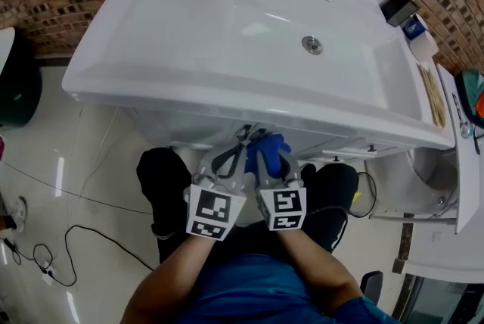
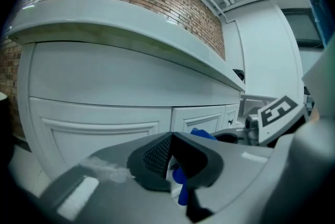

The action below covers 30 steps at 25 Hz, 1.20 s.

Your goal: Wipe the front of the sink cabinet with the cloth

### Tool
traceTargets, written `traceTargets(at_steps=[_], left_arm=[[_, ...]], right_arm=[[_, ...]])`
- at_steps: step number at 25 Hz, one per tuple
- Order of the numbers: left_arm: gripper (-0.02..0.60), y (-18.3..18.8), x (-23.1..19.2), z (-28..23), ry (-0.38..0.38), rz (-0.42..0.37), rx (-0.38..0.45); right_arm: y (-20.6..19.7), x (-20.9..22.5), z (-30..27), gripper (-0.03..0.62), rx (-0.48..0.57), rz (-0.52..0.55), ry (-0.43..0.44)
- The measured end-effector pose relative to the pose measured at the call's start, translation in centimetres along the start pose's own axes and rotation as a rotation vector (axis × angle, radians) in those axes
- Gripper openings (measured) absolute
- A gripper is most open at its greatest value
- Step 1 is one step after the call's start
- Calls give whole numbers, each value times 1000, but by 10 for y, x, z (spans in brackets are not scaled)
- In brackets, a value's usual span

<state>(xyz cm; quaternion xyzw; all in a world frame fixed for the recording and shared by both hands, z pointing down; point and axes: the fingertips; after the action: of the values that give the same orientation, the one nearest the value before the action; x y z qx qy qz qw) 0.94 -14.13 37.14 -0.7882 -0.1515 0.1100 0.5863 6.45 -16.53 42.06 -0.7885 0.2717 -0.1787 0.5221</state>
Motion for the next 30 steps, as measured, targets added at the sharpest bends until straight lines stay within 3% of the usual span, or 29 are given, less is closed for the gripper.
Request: traceTargets(at_steps=[6,17,30], left_arm=[[2,-9,-36,34,98,13,-3],[2,-48,-89,109,252,69,-40],[2,-75,-134,180,399,177,-31]], right_arm=[[12,-46,-20,84,18,43,80],[23,-106,-69,83,25,92,132],[49,-237,-117,83,60,212,337]])
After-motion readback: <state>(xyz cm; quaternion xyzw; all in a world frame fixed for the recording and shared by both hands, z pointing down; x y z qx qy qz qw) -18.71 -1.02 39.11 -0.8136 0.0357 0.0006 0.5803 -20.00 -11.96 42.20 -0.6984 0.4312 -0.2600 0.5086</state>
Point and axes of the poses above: the fingertips, and each gripper's own axes: z backward along the fingers, x to its right, y out of its top, and after that the axes turned 5 degrees about -z, right-handed
